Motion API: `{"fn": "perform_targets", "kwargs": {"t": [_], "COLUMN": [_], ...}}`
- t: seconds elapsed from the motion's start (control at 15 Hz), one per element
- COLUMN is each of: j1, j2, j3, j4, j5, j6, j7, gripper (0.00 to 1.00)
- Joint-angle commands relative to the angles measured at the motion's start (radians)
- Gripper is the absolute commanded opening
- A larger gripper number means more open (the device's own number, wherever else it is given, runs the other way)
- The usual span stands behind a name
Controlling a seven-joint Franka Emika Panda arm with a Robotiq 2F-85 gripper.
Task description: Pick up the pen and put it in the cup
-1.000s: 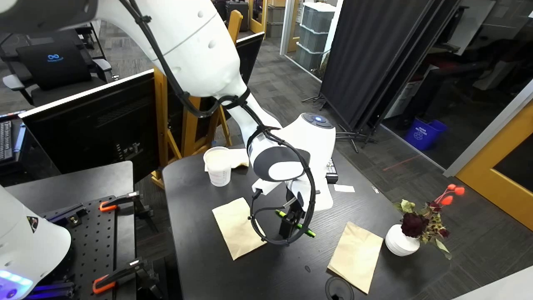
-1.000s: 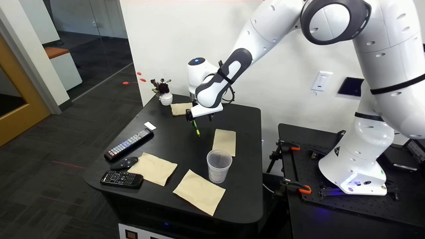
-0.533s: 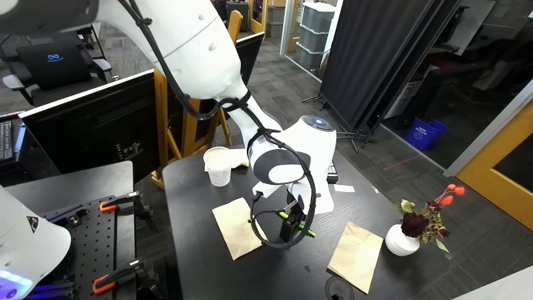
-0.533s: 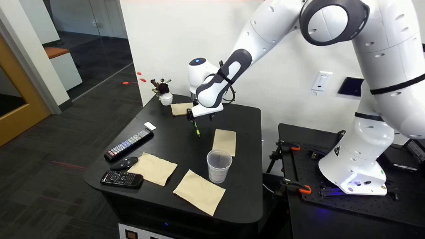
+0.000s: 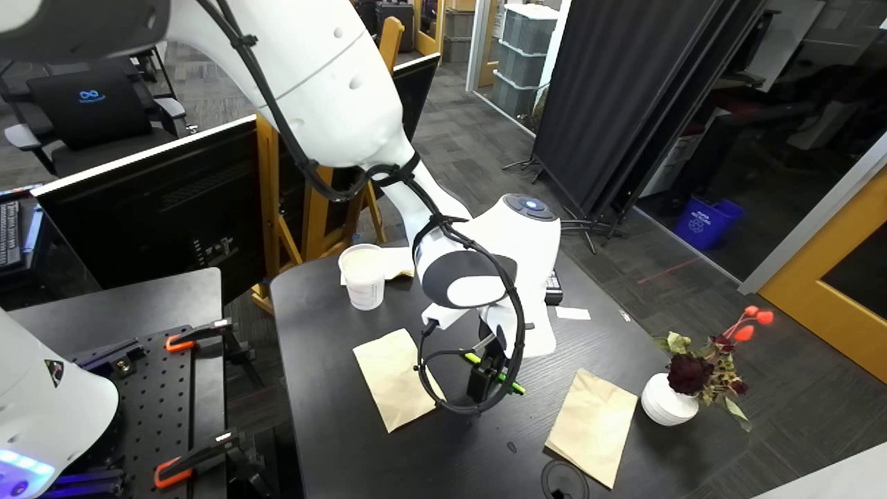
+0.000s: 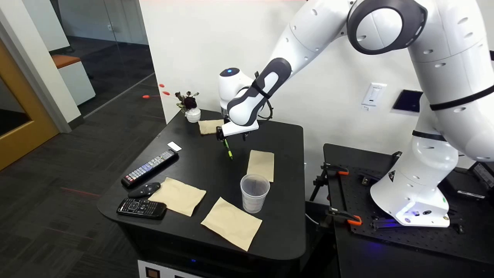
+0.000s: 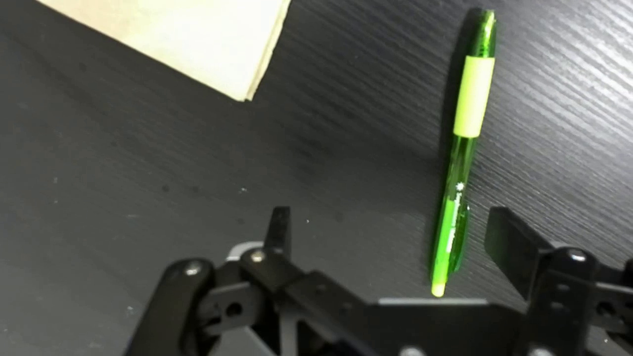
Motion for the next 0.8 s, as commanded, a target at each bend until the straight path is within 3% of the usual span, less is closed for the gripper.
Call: {"fn": "perform_targets", "kwargs": {"t": [0.0,0.07,0.2,0.73], "j1": [0.008,0.010,0.012,0.015], "j2": [0.022,0.026,0.032,0.043], "j3": [-0.008,-0.009,-0.010,-0.013], "j4": [0.021,0.024,0.030,0.051], "j5": [0.033,0.036,0.039,0.041], "j6": [0.023,0.025,0.027,0.028], "j7": [0.007,0.009,0.010,0.010], "gripper": [1.00,0.75,0.68,0.05]}}
